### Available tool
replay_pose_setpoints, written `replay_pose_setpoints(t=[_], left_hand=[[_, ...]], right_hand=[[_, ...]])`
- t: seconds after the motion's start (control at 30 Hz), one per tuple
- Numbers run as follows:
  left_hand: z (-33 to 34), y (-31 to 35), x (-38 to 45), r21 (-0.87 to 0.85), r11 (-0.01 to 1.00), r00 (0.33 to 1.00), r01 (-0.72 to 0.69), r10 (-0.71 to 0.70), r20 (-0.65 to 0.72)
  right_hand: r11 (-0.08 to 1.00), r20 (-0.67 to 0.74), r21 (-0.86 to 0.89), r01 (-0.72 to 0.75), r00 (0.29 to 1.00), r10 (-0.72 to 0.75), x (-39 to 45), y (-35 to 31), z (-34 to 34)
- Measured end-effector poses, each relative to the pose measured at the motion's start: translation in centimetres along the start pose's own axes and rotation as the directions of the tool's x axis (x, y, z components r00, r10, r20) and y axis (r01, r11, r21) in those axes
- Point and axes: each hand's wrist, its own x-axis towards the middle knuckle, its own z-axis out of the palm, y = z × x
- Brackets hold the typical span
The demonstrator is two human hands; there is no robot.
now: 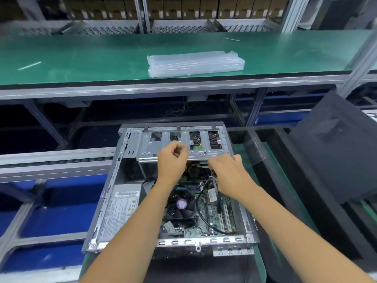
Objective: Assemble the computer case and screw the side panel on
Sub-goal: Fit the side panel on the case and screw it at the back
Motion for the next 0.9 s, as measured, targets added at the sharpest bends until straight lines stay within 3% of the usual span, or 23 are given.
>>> replay_pose_setpoints(t=[0.13, 0.27, 0.37, 0.5, 0.73, 0.9], left_hand=[[0.2, -0.3, 0.2, 0.032, 0.999, 0.996, 0.019, -0.016, -0.091], [0.3, 1.6, 2.6, 0.238, 0.966, 0.991, -0.102, 0.120, -0.064], [0.4, 4.2, 6.8, 0.449, 0.872, 0.975, -0.197, 0.222, -0.003], [0.8, 6.7, 12.4, 0.587, 0.777, 0.971, -0.229, 0.225, 0.080], [-0.5, 7.0, 21.3, 0.736, 0.622, 0.962, -0.268, 0.208, 0.174], [-1.6, 6.3, 27.7, 0.806, 0.522, 0.956, -0.280, 0.232, 0.182]], right_hand=[[0.995, 0.058, -0.087, 0.041, 0.998, -0.036, -0.9, -0.2, 1.1], [0.989, 0.066, 0.146, 0.013, 0.998, -0.023, 0.6, 1.0, -0.5], [0.958, 0.048, 0.283, -0.036, 0.999, 0.023, 3.1, 0.8, -2.0], [0.929, 0.028, 0.366, -0.047, 0.999, 0.039, 7.8, -0.3, -3.5], [0.960, -0.058, 0.279, 0.015, 0.998, 0.001, 17.7, 0.8, -7.3], [0.983, -0.118, 0.179, -0.042, 0.991, 0.064, 26.5, 3.7, -10.6]])
